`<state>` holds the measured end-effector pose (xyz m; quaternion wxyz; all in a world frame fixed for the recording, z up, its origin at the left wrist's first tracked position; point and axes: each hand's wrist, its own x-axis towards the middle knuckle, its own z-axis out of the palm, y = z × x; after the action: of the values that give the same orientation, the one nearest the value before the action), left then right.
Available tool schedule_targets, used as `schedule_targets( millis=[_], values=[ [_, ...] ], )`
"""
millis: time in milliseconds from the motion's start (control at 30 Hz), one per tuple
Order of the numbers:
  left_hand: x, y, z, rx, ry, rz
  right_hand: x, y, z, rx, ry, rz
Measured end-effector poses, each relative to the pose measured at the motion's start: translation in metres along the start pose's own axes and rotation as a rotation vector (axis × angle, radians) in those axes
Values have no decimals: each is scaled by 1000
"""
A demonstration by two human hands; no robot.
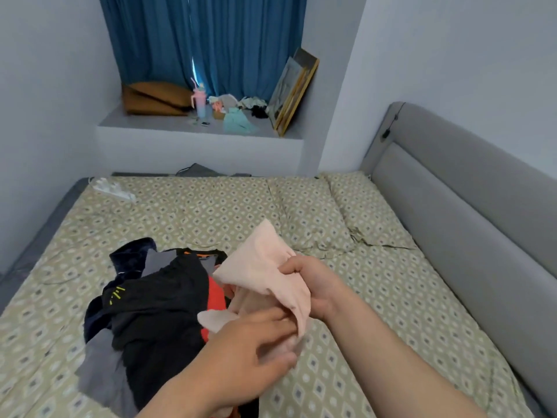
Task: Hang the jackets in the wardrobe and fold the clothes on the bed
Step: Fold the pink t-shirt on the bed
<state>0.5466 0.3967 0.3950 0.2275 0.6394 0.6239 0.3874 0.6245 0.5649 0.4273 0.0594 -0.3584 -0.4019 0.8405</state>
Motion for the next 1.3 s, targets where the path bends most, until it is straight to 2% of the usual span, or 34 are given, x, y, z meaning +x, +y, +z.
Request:
schedule_targets(
  millis=[33, 133, 167, 233, 300, 400, 500, 567, 633, 700, 767, 867, 1000, 1067, 1200, 1267, 1300],
  values=[
    [-5, 1, -6, -56, 85, -9, -4, -8, 0, 13, -36, -33],
    [-4, -19, -32, -88, 571, -189, -16, -32, 7, 51, -157, -132],
    [1, -24, -41, -73, 608, -269, -20, -40, 12, 58, -182, -162],
    [17, -30, -57, -165, 430, -385, -27, -53, 25, 32, -210, -240],
    [33, -27, -62, -339, 275, -375, -33, -61, 35, 26, -166, -292],
    [48, -18, -61, -451, 241, -412, -36, -66, 35, 98, -128, -342],
    [55, -12, -71, -790, 227, -415, -44, -76, 13, 165, -124, -339],
    [59, -8, -85, -945, 288, -407, -52, -77, -10, 86, -51, -272],
    [64, -1, -99, -863, 357, -377, -56, -73, -30, -184, 114, -189],
    [69, 7, -109, -692, 375, -299, -61, -68, -34, -517, 215, -201],
    [72, 20, -113, -502, 345, -189, -61, -64, -20, -627, 165, -288],
    [75, 36, -109, -219, 297, -69, -59, -55, 16, -653, -29, -406],
    [67, 36, -108, -10, 262, -16, -55, -46, 38, -698, -76, -492],
    [60, 34, -108, -23, 281, -12, -57, -46, 39, -683, -97, -500],
    [43, 33, -111, -116, 217, -74, -57, -49, 49, -765, -6, -569],
    [36, 30, -116, -310, 123, -133, -55, -53, 53, -751, 18, -601],
    [34, 27, -119, -520, 70, -171, -56, -55, 55, -748, 20, -612]
  ],
)
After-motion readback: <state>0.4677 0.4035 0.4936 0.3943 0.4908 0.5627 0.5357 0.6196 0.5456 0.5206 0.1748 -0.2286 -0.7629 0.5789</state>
